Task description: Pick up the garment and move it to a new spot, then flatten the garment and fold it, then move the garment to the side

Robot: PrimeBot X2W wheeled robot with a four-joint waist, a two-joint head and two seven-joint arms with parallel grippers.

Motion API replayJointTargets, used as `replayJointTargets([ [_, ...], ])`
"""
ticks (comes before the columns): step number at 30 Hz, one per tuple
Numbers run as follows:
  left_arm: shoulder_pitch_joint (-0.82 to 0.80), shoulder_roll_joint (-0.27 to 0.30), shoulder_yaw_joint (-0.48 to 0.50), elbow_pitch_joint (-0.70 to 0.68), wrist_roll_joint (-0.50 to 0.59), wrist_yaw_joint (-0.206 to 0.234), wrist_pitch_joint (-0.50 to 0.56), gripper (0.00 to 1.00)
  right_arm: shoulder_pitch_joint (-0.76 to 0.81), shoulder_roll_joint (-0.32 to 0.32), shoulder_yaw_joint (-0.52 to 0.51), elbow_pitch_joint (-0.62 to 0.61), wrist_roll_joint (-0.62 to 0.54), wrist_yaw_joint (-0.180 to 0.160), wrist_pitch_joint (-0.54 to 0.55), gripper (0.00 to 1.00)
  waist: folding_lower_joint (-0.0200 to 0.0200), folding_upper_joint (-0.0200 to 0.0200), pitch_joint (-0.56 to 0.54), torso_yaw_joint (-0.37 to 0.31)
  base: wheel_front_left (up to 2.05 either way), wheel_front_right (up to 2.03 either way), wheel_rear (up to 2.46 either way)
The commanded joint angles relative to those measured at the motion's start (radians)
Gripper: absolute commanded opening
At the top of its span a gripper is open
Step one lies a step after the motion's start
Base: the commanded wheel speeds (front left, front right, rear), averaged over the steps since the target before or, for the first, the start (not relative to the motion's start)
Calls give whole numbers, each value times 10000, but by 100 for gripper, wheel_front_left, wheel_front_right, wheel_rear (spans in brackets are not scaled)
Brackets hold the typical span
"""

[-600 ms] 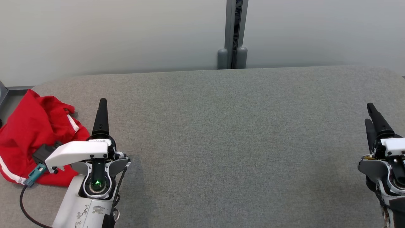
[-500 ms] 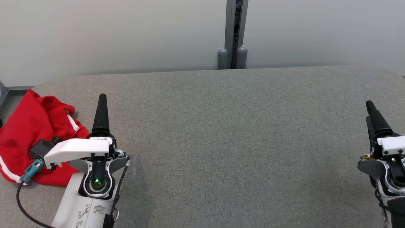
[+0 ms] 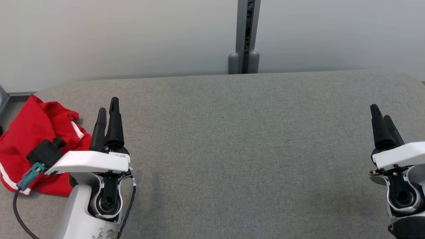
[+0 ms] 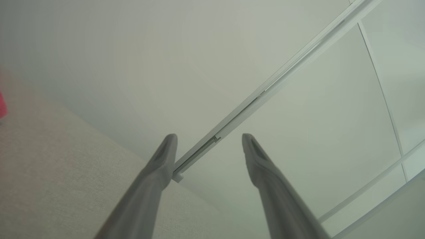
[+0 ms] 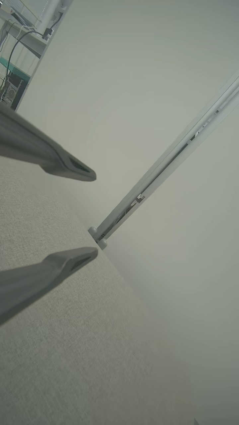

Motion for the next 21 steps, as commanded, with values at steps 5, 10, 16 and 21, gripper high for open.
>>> replayJointTargets([
  [5, 183, 145, 3, -444, 1277, 136, -91, 100, 146, -208, 381, -579, -1207, 43, -328, 100, 0, 0, -46, -11, 0, 0, 0],
  [10, 527, 233, -32, -517, 2229, 271, -148, 100, 441, -203, 641, -893, -2130, 46, -555, 100, 0, 0, -93, -10, 0, 0, 0],
  [16, 846, 350, -70, -426, 3143, 355, -102, 100, 799, -188, 898, -1094, -3040, 48, -818, 100, 0, 0, -164, 4, 0, 0, 0],
  [21, 1081, 422, -103, -499, 3855, 346, 186, 100, 1088, -155, 1121, -1055, -3759, 50, -1059, 100, 0, 0, -218, 14, 0, 0, 0],
])
